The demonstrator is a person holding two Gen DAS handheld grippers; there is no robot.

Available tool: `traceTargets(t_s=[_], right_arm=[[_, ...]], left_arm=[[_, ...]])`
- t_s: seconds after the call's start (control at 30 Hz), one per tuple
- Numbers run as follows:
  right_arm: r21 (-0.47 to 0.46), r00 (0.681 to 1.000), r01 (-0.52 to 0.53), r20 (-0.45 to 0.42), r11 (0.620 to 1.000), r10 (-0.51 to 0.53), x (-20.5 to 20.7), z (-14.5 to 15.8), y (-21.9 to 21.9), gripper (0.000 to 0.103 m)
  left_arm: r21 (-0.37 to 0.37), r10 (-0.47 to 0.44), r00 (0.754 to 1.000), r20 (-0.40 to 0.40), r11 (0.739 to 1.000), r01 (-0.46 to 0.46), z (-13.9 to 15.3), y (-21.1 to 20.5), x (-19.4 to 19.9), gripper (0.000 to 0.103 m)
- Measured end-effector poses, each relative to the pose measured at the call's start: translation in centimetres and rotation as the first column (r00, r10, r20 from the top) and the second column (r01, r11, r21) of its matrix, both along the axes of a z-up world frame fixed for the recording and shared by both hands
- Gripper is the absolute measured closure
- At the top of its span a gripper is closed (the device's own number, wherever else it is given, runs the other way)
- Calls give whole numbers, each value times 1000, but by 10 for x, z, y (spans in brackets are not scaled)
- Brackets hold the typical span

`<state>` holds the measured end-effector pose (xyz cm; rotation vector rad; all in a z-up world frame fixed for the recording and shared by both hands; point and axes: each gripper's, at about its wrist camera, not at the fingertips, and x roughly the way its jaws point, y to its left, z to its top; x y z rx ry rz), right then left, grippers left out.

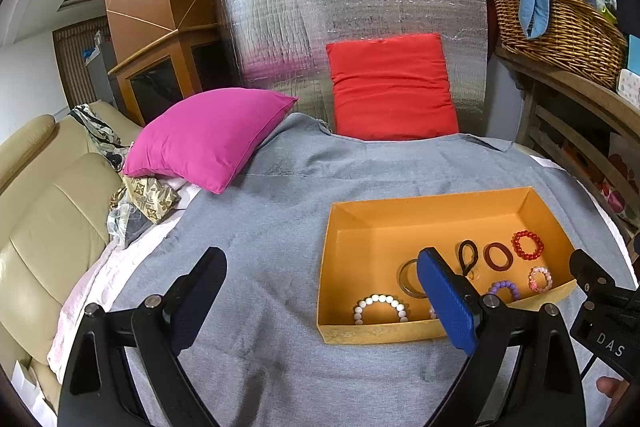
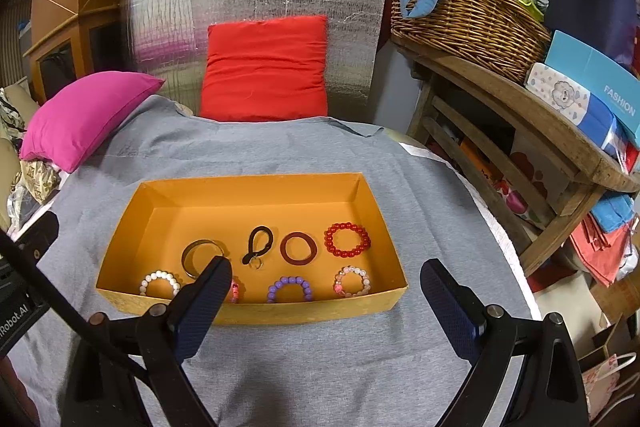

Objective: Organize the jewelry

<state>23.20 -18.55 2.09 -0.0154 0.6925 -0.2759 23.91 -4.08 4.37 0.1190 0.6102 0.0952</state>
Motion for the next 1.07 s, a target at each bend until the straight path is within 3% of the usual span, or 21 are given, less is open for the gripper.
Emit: traceTargets(t_s=[1.0,1.07], right_arm=[[-2,1000,4,-22,1000,-4,-2,-7,-2,6],[21,1000,0,-24,1000,0,-5,-9,-9,6]], left_arm=[[14,-21,1000,17,1000,21,-2,-3,-6,7],[-10,-23,1000,1,1000,23,-5,0,-5,7]])
